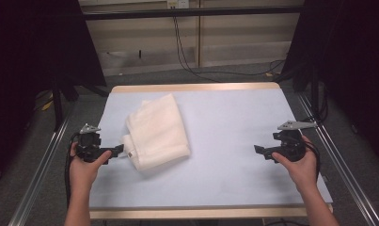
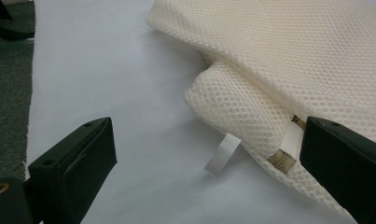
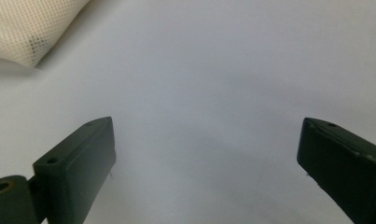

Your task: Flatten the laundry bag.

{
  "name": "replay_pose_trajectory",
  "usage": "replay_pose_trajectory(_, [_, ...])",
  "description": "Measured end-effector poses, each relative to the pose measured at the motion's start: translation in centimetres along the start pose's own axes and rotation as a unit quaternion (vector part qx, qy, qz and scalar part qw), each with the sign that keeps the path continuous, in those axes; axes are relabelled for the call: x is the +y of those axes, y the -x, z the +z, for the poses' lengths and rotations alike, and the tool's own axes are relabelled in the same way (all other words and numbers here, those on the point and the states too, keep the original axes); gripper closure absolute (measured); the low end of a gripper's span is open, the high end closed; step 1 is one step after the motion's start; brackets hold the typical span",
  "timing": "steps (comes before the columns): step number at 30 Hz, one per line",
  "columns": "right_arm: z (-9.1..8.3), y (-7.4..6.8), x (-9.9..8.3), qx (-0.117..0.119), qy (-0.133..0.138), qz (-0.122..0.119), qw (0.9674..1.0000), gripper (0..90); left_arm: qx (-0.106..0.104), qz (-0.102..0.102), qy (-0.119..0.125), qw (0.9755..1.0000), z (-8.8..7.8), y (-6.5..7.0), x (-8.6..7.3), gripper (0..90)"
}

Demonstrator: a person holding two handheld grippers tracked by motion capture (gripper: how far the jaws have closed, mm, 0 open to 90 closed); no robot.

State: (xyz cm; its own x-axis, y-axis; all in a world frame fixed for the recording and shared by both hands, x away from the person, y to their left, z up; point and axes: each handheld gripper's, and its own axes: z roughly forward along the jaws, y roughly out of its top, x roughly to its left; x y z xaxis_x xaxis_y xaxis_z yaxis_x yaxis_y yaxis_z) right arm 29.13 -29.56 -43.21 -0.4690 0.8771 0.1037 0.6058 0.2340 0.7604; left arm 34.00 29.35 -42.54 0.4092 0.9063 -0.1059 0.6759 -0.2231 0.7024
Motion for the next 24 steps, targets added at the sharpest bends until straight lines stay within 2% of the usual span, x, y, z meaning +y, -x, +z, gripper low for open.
replay_pose_trajectory(2, [0.2,-0.1,0.0,-0.001,0.006,-0.004,1.0,2.8,0.0,0.0,0.0,1.0,0.1,0.0,0.0,3.5])
replay_pose_trajectory(3, [0.3,-0.1,0.0,0.008,0.004,-0.006,0.9999,4.1,-0.002,0.008,-0.008,0.9999,0.1,-0.1,0.0,3.5])
replay_pose_trajectory(4, [0.4,-0.2,0.0,0.012,0.002,-0.005,0.9999,4.7,-0.004,0.004,-0.007,1.0,0.2,0.1,0.0,3.5])
replay_pose_trajectory(6, [0.6,-0.5,0.0,0.0,-0.007,-0.024,0.9997,4.1,0.006,0.009,-0.016,0.9998,0.5,0.3,0.2,3.4])
replay_pose_trajectory(11, [0.6,-0.9,-0.1,0.001,-0.009,-0.04,0.9992,4.6,0.005,0.012,-0.022,0.9997,0.8,0.4,0.5,3.5])
replay_pose_trajectory(13, [0.6,-0.9,-0.1,0.004,-0.01,-0.04,0.9992,4.8,0.007,0.007,-0.025,0.9996,1.0,0.4,0.4,3.5])
replay_pose_trajectory(17, [0.7,-1.1,-0.1,0.005,-0.013,-0.044,0.9989,4.5,0.017,0.014,-0.034,0.9992,1.3,0.5,0.4,4.7])
replay_pose_trajectory(18, [0.7,-1.2,-0.1,0.0,-0.011,-0.046,0.9989,4.9,0.005,0.013,-0.039,0.9991,1.5,0.5,0.4,5.4])
replay_pose_trajectory(21, [0.6,-1.2,-0.1,0.0,-0.013,-0.048,0.9987,4.8,0.01,0.018,-0.039,0.999,1.9,0.8,0.4,6.5])
replay_pose_trajectory(24, [0.6,-1.3,-0.2,-0.001,-0.013,-0.048,0.9988,5.1,0.004,0.015,-0.044,0.9989,2.4,0.8,0.4,11.3])
